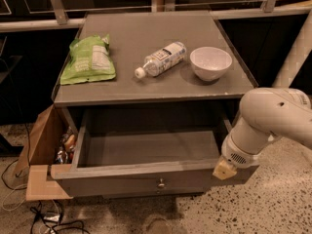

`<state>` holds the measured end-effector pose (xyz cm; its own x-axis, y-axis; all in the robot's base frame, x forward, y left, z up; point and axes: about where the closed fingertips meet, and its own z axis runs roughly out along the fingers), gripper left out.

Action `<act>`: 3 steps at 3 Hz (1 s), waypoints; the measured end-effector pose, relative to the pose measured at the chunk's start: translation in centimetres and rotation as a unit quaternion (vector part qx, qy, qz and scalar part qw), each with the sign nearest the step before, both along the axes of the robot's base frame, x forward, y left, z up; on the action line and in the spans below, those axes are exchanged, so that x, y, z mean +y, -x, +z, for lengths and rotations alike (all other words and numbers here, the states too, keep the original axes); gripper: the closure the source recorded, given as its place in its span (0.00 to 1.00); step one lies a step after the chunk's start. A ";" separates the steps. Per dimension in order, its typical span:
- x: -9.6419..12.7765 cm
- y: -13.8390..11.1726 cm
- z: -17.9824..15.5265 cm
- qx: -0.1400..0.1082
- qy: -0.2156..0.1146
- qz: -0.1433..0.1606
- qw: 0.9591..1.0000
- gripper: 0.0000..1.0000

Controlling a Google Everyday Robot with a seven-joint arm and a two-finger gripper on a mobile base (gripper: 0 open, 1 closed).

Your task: Close top drawer

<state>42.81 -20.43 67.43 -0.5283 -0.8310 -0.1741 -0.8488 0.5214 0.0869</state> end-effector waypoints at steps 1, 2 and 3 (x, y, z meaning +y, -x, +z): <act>-0.2 2.0 -1.5 0.019 -0.007 -0.009 1.000 1.00; -0.2 2.0 -1.5 0.019 -0.007 -0.009 1.000 1.00; -0.9 3.4 -1.2 0.018 0.000 -0.023 1.000 1.00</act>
Offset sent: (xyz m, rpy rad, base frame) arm -0.0382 -0.0046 -0.0284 0.0351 0.0718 -0.0360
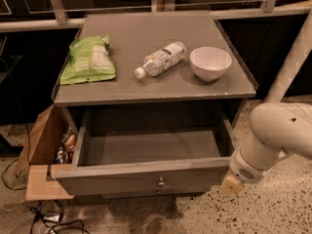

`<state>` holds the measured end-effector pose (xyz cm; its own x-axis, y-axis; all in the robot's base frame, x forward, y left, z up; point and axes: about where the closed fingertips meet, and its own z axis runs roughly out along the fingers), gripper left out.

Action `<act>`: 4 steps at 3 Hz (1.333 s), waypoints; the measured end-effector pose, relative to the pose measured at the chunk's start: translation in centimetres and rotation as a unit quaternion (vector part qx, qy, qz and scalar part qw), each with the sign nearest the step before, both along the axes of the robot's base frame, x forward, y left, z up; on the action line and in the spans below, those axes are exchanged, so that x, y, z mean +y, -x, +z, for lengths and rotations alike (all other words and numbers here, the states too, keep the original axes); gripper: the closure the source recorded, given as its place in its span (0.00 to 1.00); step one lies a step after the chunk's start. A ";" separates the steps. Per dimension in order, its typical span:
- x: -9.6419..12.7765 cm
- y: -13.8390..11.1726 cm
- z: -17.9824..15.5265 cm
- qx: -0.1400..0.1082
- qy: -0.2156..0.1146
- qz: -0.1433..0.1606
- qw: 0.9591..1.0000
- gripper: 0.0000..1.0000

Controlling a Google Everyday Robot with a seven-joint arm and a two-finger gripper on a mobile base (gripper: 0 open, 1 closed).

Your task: Close top drawer

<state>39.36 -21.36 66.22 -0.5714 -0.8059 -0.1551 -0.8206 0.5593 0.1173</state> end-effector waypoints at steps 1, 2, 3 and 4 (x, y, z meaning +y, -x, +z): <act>0.3 -0.6 -0.7 -0.012 0.003 -0.006 1.000 1.00; 1.3 -2.6 -2.0 -0.024 0.004 0.000 1.000 1.00; 1.5 -3.1 -1.9 -0.027 0.004 0.000 1.000 1.00; 1.5 -3.1 -1.9 -0.027 0.004 0.000 1.000 0.85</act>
Offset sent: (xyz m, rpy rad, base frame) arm 0.0525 0.0260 -0.0371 -0.0057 -0.0787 0.0135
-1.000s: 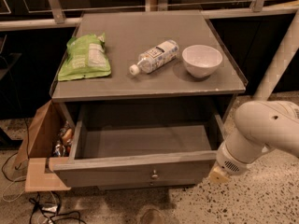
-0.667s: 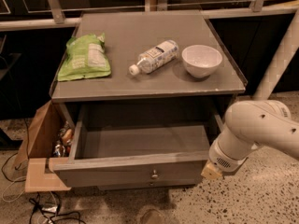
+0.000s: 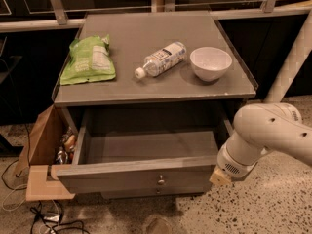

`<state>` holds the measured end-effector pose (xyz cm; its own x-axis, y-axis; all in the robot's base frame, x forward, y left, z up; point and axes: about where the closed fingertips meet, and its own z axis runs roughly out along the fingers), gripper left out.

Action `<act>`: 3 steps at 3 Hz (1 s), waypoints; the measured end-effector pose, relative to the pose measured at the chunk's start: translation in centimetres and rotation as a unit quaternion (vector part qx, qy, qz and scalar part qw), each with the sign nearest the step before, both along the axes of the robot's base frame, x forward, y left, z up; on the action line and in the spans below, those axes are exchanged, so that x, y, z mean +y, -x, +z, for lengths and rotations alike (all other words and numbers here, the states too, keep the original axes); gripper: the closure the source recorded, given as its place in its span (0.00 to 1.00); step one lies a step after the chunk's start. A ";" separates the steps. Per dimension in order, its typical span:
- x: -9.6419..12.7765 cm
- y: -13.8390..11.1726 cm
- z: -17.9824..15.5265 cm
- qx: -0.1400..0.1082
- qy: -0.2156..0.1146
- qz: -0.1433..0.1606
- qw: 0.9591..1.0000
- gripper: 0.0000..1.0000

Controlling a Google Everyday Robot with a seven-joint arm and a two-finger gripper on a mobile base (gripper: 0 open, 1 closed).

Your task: Close top drawer

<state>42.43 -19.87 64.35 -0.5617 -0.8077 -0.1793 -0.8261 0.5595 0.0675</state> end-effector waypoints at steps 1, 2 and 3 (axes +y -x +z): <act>0.0 0.0 0.0 0.000 0.000 0.000 1.000 0.62; 0.0 0.0 0.0 0.000 0.000 0.000 1.000 0.38; 0.0 0.0 0.0 0.000 0.000 0.000 1.000 0.15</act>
Offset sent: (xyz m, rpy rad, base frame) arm 0.0000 0.0000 0.0000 0.0000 0.0000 0.0000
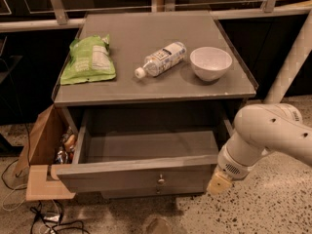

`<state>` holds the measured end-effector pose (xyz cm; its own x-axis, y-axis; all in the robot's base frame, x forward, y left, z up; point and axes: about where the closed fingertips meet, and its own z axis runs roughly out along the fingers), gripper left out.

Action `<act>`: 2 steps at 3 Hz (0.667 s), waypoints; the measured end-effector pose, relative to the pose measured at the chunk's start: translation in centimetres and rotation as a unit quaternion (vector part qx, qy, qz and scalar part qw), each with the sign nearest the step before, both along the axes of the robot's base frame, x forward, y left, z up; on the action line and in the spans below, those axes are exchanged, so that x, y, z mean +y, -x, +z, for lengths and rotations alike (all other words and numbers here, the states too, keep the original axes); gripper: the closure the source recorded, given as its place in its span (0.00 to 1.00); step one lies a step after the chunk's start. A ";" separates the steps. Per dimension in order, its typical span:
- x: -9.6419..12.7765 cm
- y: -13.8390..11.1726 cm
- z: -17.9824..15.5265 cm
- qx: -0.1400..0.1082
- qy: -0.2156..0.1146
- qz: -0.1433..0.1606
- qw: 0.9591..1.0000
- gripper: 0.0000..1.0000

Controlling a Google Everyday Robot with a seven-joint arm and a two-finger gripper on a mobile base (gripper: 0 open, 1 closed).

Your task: Close top drawer

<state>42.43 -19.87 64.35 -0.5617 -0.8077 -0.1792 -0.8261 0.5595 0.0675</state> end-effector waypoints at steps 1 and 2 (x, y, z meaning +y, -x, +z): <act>0.0 0.0 0.0 0.000 0.000 0.000 1.000 0.00; 0.0 0.0 0.0 0.000 0.000 0.000 1.000 0.00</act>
Offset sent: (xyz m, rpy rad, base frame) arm 0.0000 0.0000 0.0000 0.0000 0.0000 0.0000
